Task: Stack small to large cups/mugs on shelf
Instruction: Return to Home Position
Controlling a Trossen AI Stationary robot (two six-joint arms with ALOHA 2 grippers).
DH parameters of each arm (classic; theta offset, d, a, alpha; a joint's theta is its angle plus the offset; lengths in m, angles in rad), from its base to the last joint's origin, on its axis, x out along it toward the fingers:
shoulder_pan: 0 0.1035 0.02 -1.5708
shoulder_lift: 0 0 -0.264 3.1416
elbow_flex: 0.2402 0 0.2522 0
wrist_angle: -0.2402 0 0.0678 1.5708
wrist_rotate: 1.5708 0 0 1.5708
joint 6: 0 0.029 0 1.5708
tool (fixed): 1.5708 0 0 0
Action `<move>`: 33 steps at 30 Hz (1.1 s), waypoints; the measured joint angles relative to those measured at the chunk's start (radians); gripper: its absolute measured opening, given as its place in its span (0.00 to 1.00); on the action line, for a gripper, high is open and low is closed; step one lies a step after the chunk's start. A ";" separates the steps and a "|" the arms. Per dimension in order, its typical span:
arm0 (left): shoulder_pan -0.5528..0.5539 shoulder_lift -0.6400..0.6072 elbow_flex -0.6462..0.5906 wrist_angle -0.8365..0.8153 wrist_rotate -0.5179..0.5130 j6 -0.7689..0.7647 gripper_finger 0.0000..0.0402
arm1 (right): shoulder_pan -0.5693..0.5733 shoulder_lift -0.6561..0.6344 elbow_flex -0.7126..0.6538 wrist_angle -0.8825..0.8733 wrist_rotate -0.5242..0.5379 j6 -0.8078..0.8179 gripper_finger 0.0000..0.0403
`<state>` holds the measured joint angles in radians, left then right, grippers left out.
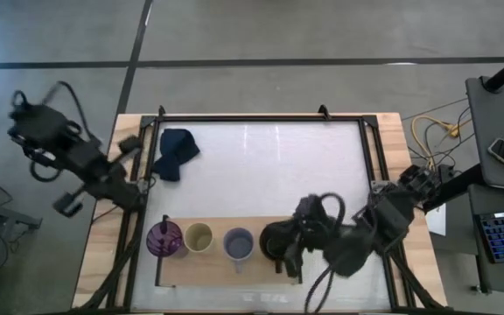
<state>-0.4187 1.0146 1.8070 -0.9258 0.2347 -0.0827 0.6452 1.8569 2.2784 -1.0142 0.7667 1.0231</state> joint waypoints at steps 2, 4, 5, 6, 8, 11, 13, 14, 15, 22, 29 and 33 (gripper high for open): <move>0.000 -0.038 -0.061 0.094 0.000 -0.010 0.00 | -0.028 -0.011 0.000 0.080 -0.021 -0.173 0.02; 0.000 -0.087 -0.163 0.224 0.000 -0.015 0.00 | -0.064 -0.012 -0.001 0.117 -0.058 -0.275 0.02; 0.000 -0.120 -0.224 0.298 0.000 -0.018 0.00 | -0.085 -0.012 -0.002 0.118 -0.092 -0.312 0.02; 0.000 -0.155 -0.291 0.369 0.000 -0.028 0.00 | -0.108 -0.007 -0.005 0.111 -0.126 -0.336 0.02; 0.000 -0.223 -0.431 0.519 -0.008 -0.053 0.00 | -0.154 0.003 -0.021 0.106 -0.205 -0.376 0.02; 0.000 -0.310 -0.620 0.705 -0.111 -0.067 0.00 | -0.228 0.005 -0.080 0.109 -0.310 -0.441 0.02; 0.000 -0.355 -0.704 0.758 -0.213 -0.066 0.00 | -0.280 -0.001 -0.113 0.091 -0.364 -0.475 0.02; 0.000 -0.377 -0.731 0.770 -0.261 -0.062 0.00 | -0.305 -0.008 -0.127 0.088 -0.388 -0.495 0.02; 0.000 -0.401 -0.751 0.772 -0.310 -0.060 0.00 | -0.333 -0.020 -0.141 0.088 -0.418 -0.521 0.02; 0.001 -0.547 -0.891 0.743 -0.432 -0.061 0.00 | -0.504 -0.151 -0.270 0.140 -0.581 -0.668 0.02; 0.001 -0.724 -0.998 0.698 -0.429 -0.038 0.00 | -0.644 -0.352 -0.500 0.284 -0.591 -0.686 0.02; 0.001 -0.879 -1.044 0.647 -0.410 -0.050 0.00 | -0.704 -0.461 -0.670 0.406 -0.591 -0.683 0.02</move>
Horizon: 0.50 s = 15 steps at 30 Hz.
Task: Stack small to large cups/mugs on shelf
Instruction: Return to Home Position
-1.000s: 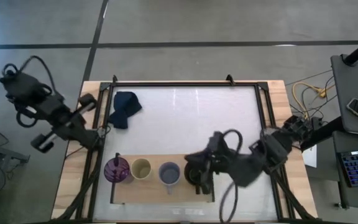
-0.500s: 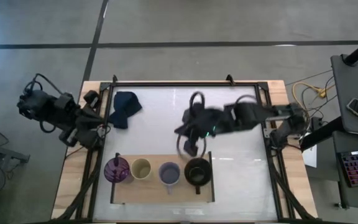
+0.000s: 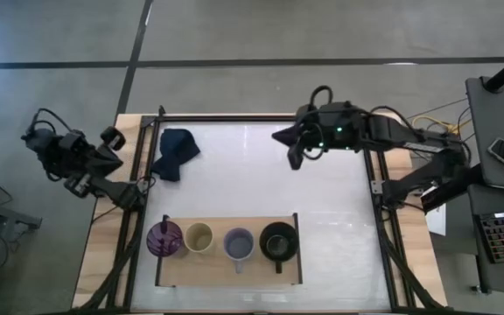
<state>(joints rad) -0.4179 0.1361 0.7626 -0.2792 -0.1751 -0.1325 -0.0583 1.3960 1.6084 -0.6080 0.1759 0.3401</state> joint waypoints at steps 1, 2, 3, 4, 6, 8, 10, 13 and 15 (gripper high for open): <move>0.000 -0.035 -0.019 -0.003 0.003 -0.014 0.00 | -0.016 -0.027 -0.041 0.028 -0.001 0.000 0.02; 0.000 -0.070 -0.039 -0.010 0.006 -0.017 0.00 | -0.030 -0.054 -0.083 0.058 -0.001 0.000 0.02; 0.000 -0.105 -0.063 -0.015 0.006 -0.018 0.00 | -0.045 -0.080 -0.123 0.089 -0.002 0.000 0.02; 0.000 -0.109 -0.078 -0.002 0.001 -0.018 0.00 | -0.062 -0.108 -0.165 0.121 -0.004 0.000 0.02; -0.001 -0.104 -0.099 -0.056 -0.017 -0.018 0.00 | -0.096 -0.156 -0.251 0.183 -0.008 0.016 0.02; 0.000 -0.095 -0.117 -0.038 0.019 -0.056 0.00 | -0.128 -0.199 -0.337 0.263 -0.045 0.036 0.02; -0.002 -0.090 -0.147 -0.037 0.012 -0.076 0.00 | -0.161 -0.242 -0.422 0.338 -0.080 0.050 0.02; -0.002 -0.085 -0.201 -0.004 -0.009 -0.098 0.00 | -0.203 -0.298 -0.535 0.453 -0.143 0.070 0.02; -0.002 -0.105 -0.222 0.024 -0.024 -0.103 0.00 | -0.239 -0.328 -0.604 0.507 -0.184 0.096 0.02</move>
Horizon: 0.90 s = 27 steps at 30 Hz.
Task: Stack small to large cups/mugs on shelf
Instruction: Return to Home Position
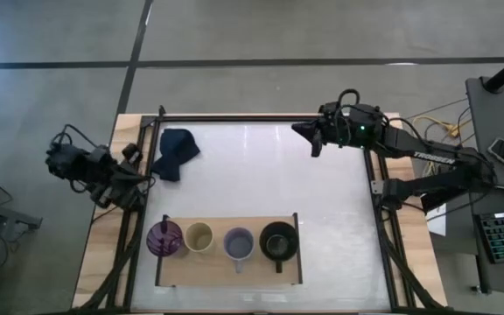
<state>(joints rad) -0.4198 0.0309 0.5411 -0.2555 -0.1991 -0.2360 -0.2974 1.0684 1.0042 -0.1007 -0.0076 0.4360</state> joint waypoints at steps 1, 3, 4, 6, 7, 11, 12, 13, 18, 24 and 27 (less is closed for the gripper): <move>0.000 0.000 -0.007 0.006 -0.023 -0.013 0.00 | -0.017 -0.014 -0.035 0.021 -0.019 0.017 0.02; 0.000 0.000 -0.031 -0.049 -0.074 -0.040 0.00 | -0.048 -0.044 -0.101 0.053 -0.044 0.046 0.02; 0.001 0.000 -0.043 -0.078 -0.095 -0.066 0.00 | -0.059 -0.060 -0.132 0.073 -0.048 0.062 0.02; 0.000 0.003 -0.063 -0.104 -0.167 -0.149 0.00 | -0.076 -0.084 -0.190 0.096 -0.058 0.087 0.02; 0.001 0.003 -0.071 -0.126 -0.210 -0.193 0.00 | -0.080 -0.096 -0.215 0.106 -0.066 0.096 0.02; 0.000 0.000 -0.101 -0.123 -0.226 -0.289 0.00 | -0.085 -0.137 -0.261 0.147 -0.127 0.106 0.02; 0.000 0.001 -0.106 -0.118 -0.225 -0.296 0.00 | -0.086 -0.148 -0.269 0.148 -0.131 0.091 0.02; 0.001 0.001 -0.114 -0.125 -0.218 -0.297 0.00 | -0.088 -0.154 -0.279 0.148 -0.132 0.072 0.02; 0.001 0.000 -0.177 -0.129 -0.208 -0.313 0.00 | -0.128 -0.164 -0.346 0.144 -0.158 0.077 0.02; 0.001 -0.002 -0.285 -0.054 -0.211 -0.374 0.00 | -0.158 -0.162 -0.431 0.143 -0.221 0.121 0.02; 0.001 -0.002 -0.354 -0.016 -0.214 -0.413 0.00 | -0.169 -0.161 -0.471 0.145 -0.228 0.126 0.02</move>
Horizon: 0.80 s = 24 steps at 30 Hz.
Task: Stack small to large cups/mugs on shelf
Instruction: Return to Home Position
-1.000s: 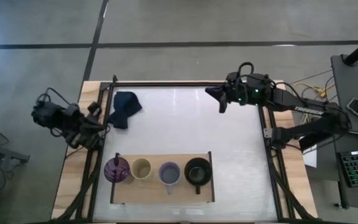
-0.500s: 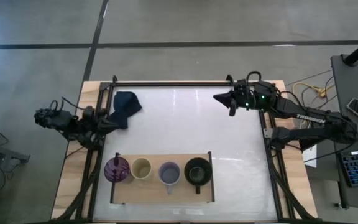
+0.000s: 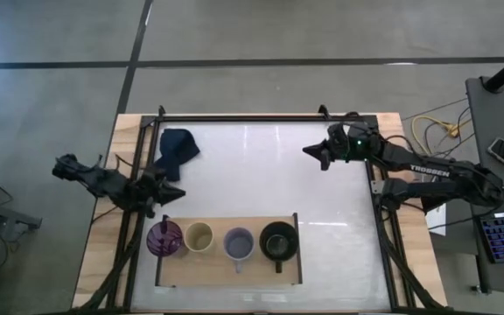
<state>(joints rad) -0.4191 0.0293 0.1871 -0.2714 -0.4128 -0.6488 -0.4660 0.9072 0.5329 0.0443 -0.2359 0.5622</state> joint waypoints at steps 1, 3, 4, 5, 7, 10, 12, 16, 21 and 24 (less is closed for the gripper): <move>0.000 0.000 -0.023 0.037 0.000 -0.004 0.00 | -0.002 0.003 -0.014 0.003 -0.007 0.007 0.02; 0.000 0.000 -0.073 0.115 0.000 -0.023 0.00 | -0.007 0.006 -0.054 0.059 -0.030 0.022 0.02; 0.000 0.000 -0.099 0.144 -0.001 -0.029 0.00 | -0.008 0.006 -0.078 0.104 -0.047 0.031 0.02; 0.000 0.000 -0.122 0.172 0.000 -0.042 0.00 | -0.008 0.006 -0.103 0.161 -0.058 0.045 0.02; 0.000 0.001 -0.149 0.250 0.003 -0.071 0.00 | -0.008 0.006 -0.155 0.281 -0.060 0.077 0.02; 0.000 0.010 -0.154 0.271 0.007 -0.071 0.00 | -0.015 0.005 -0.231 0.427 -0.051 0.111 0.02; 0.000 0.002 -0.152 0.260 0.007 -0.070 0.00 | -0.029 0.003 -0.265 0.441 -0.020 0.153 0.02; 0.000 0.004 -0.151 0.254 0.003 -0.070 0.00 | -0.044 -0.013 -0.301 0.419 0.002 0.256 0.02; 0.000 0.006 -0.151 0.252 0.003 -0.070 0.00 | -0.043 -0.120 -0.262 0.327 0.001 0.265 0.02; 0.000 0.006 -0.151 0.252 0.003 -0.065 0.00 | -0.043 -0.237 -0.165 0.115 0.006 0.187 0.02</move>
<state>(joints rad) -0.4194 0.0357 0.0364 -0.0196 -0.4095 -0.7134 -0.5091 0.6702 0.3679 0.1592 -0.2302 0.7490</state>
